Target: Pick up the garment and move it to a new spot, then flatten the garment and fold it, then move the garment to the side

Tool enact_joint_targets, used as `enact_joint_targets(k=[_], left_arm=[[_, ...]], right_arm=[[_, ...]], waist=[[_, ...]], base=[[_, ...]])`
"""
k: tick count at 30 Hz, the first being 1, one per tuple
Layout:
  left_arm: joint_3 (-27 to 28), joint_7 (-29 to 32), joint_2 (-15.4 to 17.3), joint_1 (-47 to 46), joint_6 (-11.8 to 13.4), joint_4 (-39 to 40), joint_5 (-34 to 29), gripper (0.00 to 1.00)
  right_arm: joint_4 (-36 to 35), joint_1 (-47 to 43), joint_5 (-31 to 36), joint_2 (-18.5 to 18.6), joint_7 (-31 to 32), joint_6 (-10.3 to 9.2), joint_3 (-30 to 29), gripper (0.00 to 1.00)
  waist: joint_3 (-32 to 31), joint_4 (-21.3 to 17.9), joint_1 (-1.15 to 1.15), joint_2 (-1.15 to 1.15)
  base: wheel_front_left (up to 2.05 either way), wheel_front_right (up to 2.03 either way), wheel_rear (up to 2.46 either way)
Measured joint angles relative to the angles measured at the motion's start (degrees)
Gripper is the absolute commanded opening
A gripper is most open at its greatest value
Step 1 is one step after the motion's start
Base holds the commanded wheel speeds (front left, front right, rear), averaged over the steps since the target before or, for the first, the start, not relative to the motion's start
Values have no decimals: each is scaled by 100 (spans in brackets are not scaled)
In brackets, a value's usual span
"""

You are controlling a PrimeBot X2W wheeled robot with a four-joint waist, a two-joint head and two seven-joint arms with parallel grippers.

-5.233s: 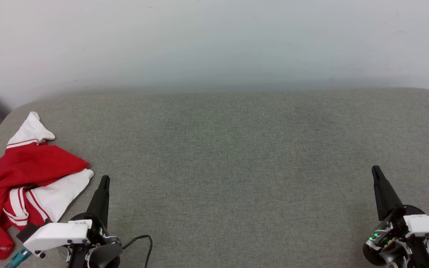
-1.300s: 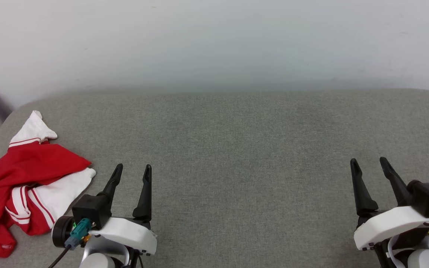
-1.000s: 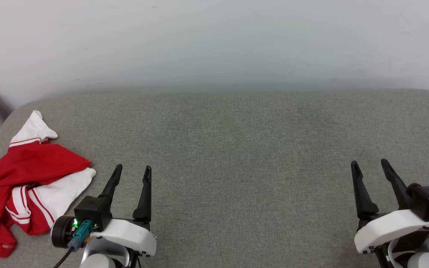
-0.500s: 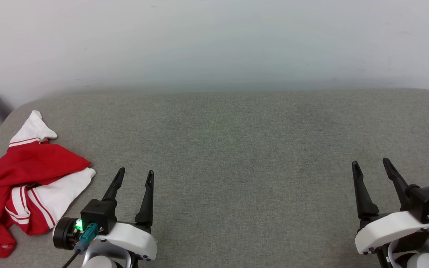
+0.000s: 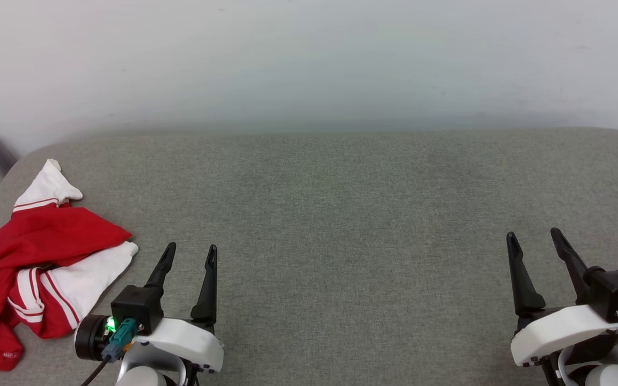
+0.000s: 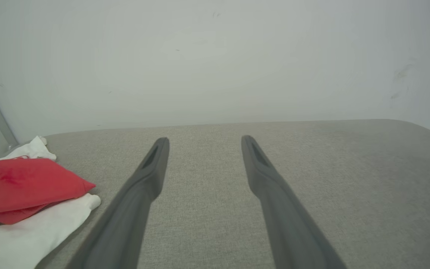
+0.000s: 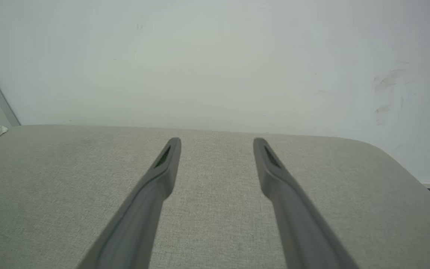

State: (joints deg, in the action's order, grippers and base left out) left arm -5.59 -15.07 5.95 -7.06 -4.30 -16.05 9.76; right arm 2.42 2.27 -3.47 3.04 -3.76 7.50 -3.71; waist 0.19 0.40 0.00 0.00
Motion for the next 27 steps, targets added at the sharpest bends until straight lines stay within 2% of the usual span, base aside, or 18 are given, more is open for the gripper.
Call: enact_joint_targets(k=[17, 27], left_arm=[[57, 0, -54, 0, 27, -53, 49, 100], [258, 0, -91, -38, 87, -101, 237, 100]], right_arm=[[-20, -3, 1, 0, 8, 0, -34, 100], [-186, -19, 16, -2, 70, 0, 116, 100]], waist=[[-1, 120, 0, 0], [0, 711, 0, 0]], base=[[0, 0, 0], [0, 0, 0]])
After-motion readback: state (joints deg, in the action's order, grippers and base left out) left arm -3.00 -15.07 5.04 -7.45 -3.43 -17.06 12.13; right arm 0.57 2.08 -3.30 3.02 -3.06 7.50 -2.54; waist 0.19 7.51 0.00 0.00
